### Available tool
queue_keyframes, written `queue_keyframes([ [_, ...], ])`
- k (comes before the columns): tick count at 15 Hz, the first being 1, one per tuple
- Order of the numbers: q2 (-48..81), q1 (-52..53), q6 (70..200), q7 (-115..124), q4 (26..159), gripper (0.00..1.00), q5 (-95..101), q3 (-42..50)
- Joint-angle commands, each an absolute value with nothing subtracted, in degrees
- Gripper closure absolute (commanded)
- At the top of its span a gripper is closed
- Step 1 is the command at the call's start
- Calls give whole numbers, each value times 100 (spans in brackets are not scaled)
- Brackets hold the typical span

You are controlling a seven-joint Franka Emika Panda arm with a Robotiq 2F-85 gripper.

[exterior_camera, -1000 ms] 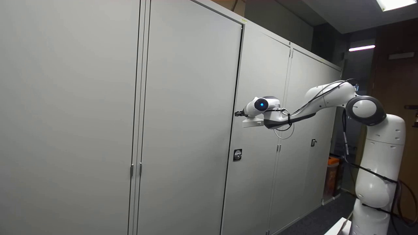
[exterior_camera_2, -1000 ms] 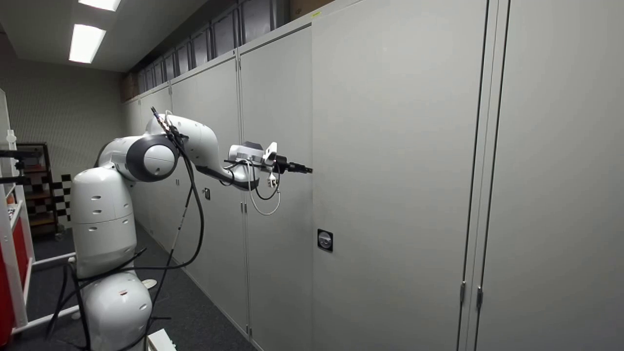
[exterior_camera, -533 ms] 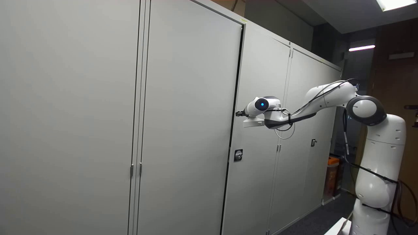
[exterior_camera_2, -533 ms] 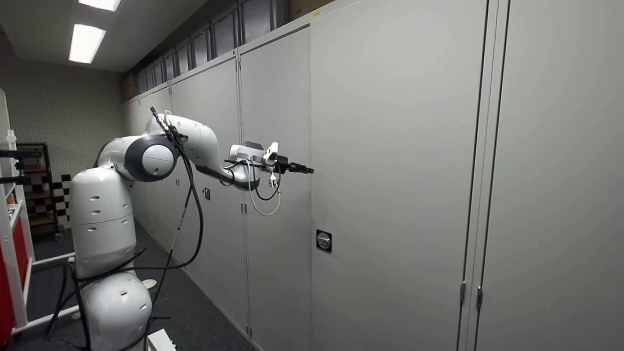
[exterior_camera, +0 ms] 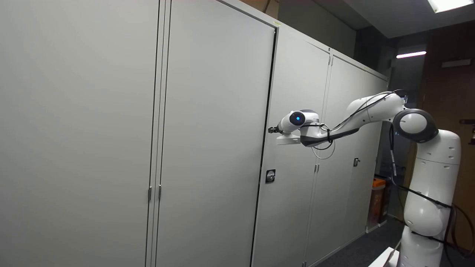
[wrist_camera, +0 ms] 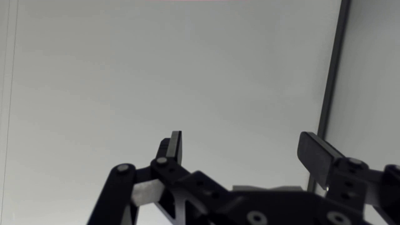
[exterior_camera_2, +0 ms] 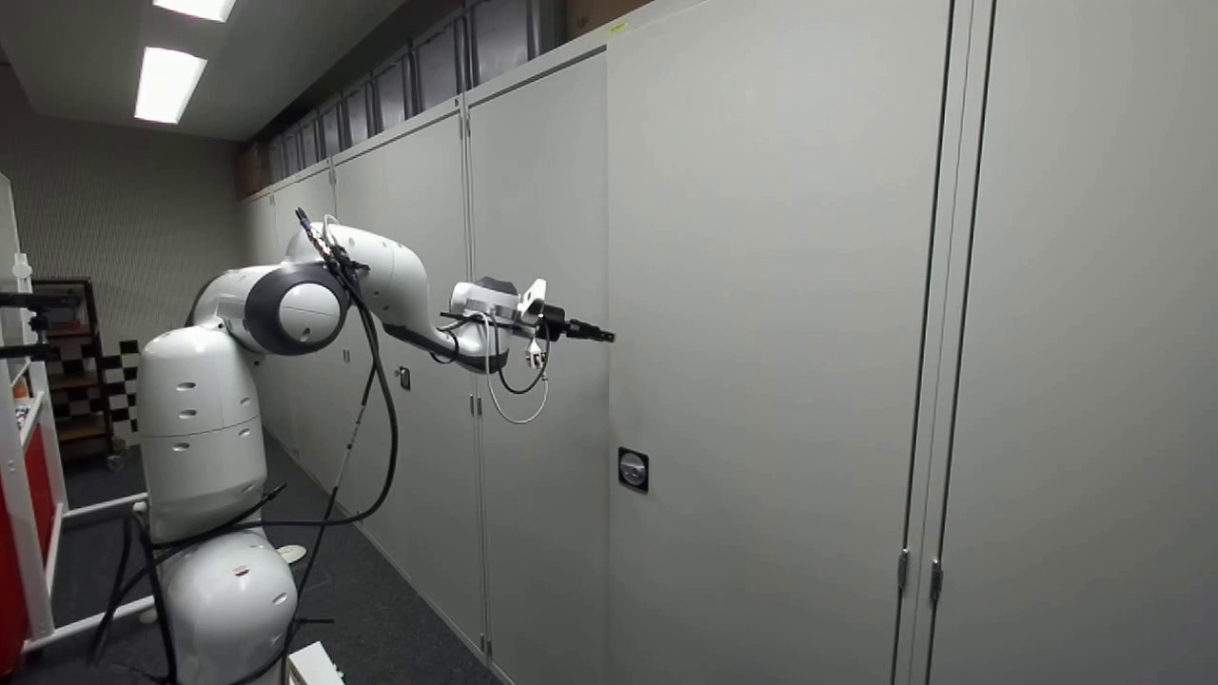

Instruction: Open the locker on the right

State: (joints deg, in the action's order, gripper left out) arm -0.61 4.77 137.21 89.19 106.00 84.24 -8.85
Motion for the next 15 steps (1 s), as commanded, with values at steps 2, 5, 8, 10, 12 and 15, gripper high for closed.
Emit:
queue_keyframes([
  [2, -53, 559, 13685, 8980, 10489, 0, 8357, -807],
  [5, 1, 553, 13716, 8978, 10416, 0, 8364, -800],
  [8, 50, 574, 13761, 8961, 10333, 0, 8392, -817],
  [10, 92, 593, 13785, 8955, 10270, 0, 8407, -824],
  [12, 153, 610, 13787, 8944, 10197, 0, 8412, -825],
  [15, 278, 626, 13779, 8931, 10066, 0, 8421, -821],
])
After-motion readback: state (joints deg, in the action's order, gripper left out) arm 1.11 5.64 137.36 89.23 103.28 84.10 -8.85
